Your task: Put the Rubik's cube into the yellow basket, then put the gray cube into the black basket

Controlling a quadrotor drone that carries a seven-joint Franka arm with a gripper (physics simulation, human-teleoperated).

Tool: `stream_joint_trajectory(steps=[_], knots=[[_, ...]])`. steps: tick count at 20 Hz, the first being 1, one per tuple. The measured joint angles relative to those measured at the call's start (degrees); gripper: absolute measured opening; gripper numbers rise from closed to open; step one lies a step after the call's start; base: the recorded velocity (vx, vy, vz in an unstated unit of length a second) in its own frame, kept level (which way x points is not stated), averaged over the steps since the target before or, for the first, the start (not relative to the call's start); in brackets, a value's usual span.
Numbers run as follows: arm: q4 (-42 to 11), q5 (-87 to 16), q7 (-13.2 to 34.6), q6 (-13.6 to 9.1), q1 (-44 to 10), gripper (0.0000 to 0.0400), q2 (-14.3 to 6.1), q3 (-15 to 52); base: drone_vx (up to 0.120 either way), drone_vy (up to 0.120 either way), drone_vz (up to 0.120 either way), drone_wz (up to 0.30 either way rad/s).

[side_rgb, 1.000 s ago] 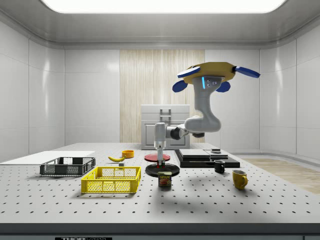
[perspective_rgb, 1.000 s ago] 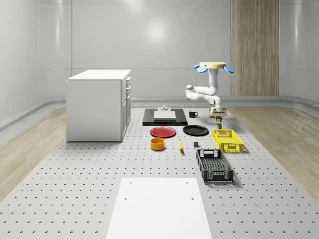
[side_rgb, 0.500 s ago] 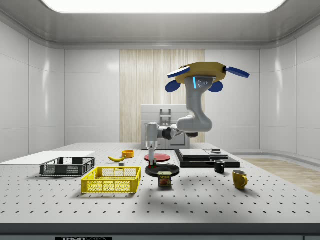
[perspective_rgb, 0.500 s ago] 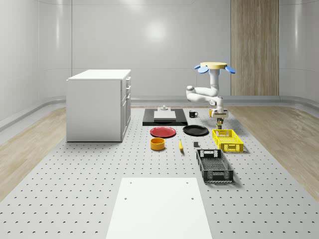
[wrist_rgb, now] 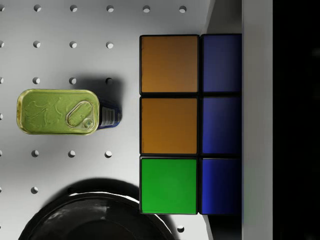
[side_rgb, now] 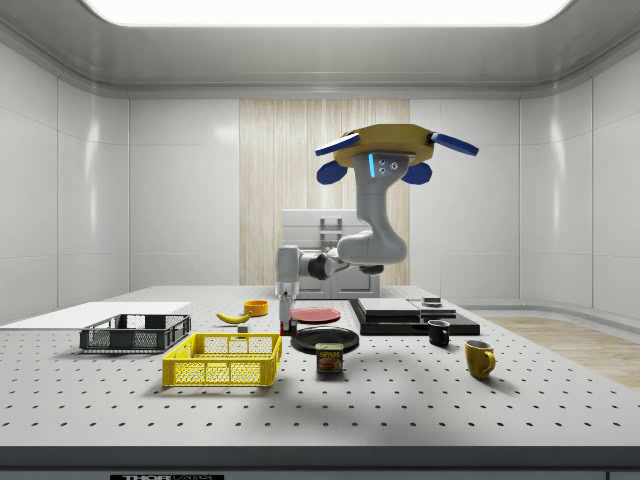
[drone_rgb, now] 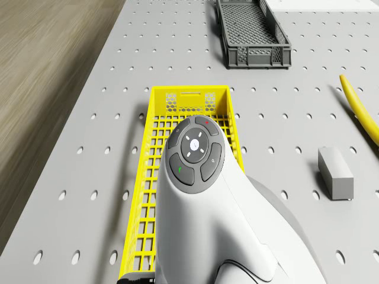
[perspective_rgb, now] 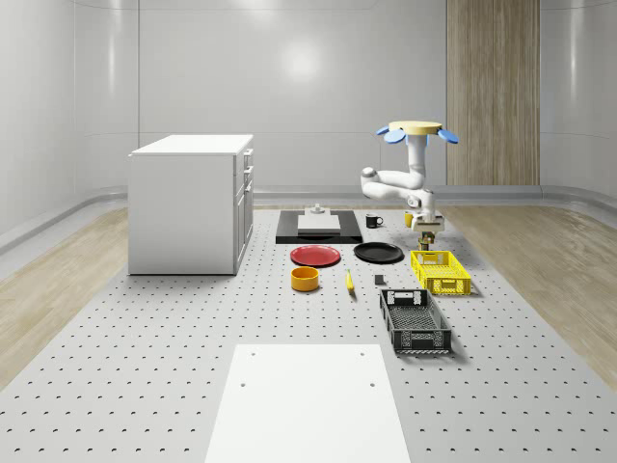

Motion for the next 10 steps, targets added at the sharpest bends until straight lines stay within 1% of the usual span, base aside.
stream_joint_trajectory(steps=[10], knots=[[0.01,0.10,0.06,0.22,-0.06,0.0288,-0.24,0.03,0.120,0.000,0.000,0.000]])
